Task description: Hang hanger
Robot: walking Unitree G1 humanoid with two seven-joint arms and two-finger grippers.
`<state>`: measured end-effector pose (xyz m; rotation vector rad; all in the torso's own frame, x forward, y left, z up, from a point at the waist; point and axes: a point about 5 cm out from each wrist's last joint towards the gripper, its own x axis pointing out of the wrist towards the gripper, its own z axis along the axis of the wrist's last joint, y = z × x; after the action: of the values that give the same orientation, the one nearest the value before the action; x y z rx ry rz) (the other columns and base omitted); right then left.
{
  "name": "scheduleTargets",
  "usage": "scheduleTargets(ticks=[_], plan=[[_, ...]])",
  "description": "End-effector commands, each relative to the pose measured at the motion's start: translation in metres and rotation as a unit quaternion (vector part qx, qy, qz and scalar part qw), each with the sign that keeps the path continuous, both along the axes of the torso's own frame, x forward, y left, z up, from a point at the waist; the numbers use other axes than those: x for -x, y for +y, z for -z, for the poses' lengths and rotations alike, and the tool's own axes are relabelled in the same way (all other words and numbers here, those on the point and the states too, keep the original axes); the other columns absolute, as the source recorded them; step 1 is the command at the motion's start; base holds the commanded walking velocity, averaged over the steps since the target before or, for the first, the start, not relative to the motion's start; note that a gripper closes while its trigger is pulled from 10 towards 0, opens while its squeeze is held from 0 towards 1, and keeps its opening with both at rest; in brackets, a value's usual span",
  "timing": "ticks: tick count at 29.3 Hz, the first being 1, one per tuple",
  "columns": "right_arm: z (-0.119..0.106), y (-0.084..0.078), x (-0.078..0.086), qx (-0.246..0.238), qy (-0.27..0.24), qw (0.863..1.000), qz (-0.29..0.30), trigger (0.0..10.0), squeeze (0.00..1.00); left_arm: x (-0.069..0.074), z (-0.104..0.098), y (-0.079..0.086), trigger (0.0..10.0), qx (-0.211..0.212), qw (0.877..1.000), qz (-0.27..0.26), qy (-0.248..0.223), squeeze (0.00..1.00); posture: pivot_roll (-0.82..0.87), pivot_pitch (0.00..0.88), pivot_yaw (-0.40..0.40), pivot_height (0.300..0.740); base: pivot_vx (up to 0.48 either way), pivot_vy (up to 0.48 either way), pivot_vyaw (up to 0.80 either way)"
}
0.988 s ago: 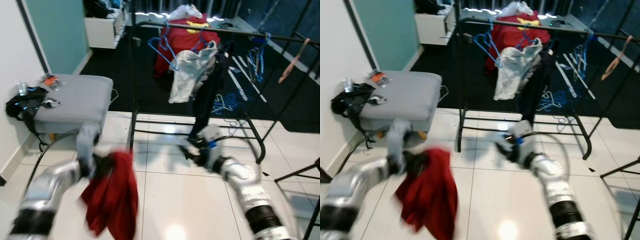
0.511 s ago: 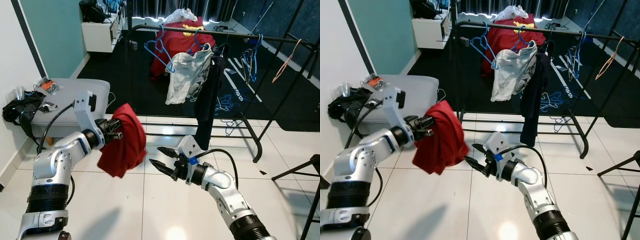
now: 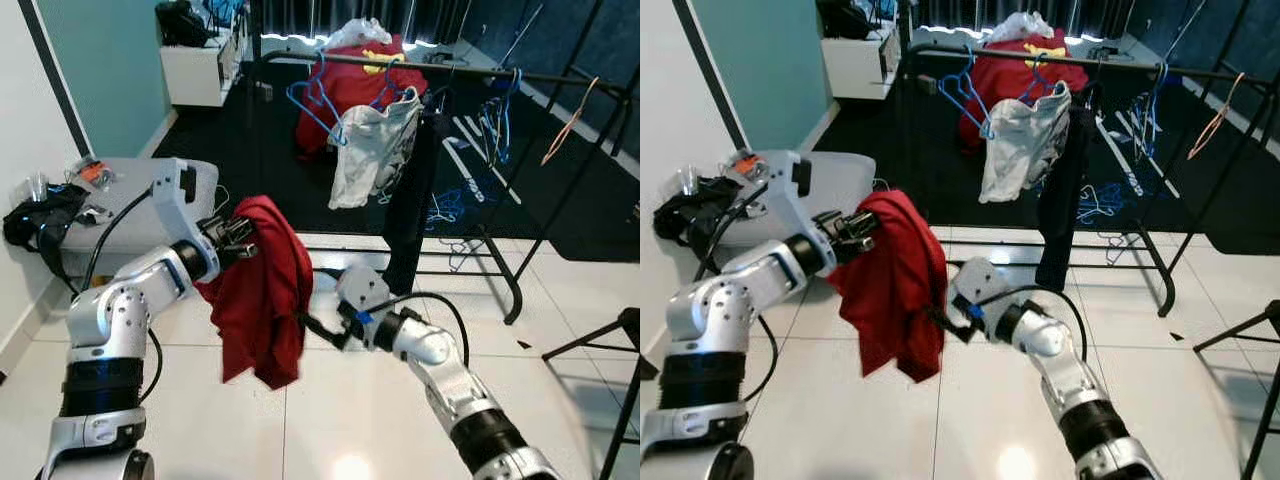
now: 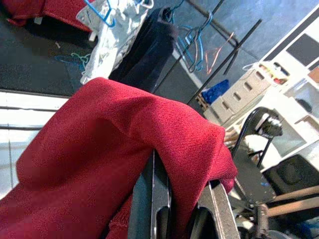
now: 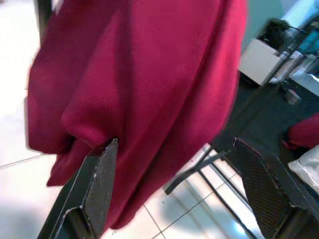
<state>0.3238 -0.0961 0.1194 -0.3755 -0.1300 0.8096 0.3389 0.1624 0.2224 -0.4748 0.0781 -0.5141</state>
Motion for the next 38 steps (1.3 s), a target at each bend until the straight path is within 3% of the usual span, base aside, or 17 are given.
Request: scheduleTargets(ticks=[1, 7, 15, 22, 23, 31, 38], plan=[[0.001, -0.002, -0.002, -0.006, 0.003, 1.000, 0.012, 10.0, 0.00, 0.000, -0.008, -0.005, 0.0, 0.011, 1.000, 0.012, -0.013, 0.00, -0.07, 0.020, -0.047, 0.740, 0.000, 0.000, 0.00], [0.006, 0.009, -0.004, -0.013, 0.019, 1.000, -0.015, 10.0, 0.00, 0.000, -0.023, -0.010, 0.0, 0.036, 0.998, 0.032, -0.032, 0.00, -0.06, 0.005, -0.047, 0.740, 0.000, 0.000, 0.00], [0.017, 0.023, 0.008, -0.010, 0.050, 0.995, -0.090, 10.0, 0.00, 0.000, -0.030, -0.010, 0.0, 0.043, 0.998, 0.028, -0.038, 0.00, -0.05, 0.000, -0.058, 0.740, 0.000, 0.000, 0.00], [0.018, 0.023, -0.002, 0.007, 0.032, 0.998, -0.061, 10.0, 0.00, 0.002, -0.037, -0.013, 0.0, 0.051, 0.997, 0.041, -0.044, 0.00, -0.05, 0.005, -0.055, 0.740, 0.000, 0.000, 0.00], [0.015, 0.023, -0.005, 0.003, 0.028, 0.998, -0.056, 0.0, 0.00, 0.002, -0.037, -0.013, 0.0, 0.052, 0.997, 0.041, -0.044, 0.00, -0.05, 0.007, -0.058, 0.740, 0.000, 0.000, 0.00], [0.008, 0.024, -0.008, -0.014, 0.021, 0.998, -0.064, 0.0, 0.00, 0.001, -0.037, -0.009, 0.0, 0.049, 0.997, 0.031, -0.044, 0.00, -0.05, 0.010, -0.060, 0.740, 0.000, 0.000, 0.00], [0.010, 0.014, -0.007, -0.040, 0.031, 0.997, -0.054, 0.0, 0.00, -0.001, -0.035, -0.005, 0.0, 0.047, 0.998, 0.020, -0.038, 0.00, -0.05, 0.013, -0.055, 0.740, 0.000, 0.000, 0.00]])
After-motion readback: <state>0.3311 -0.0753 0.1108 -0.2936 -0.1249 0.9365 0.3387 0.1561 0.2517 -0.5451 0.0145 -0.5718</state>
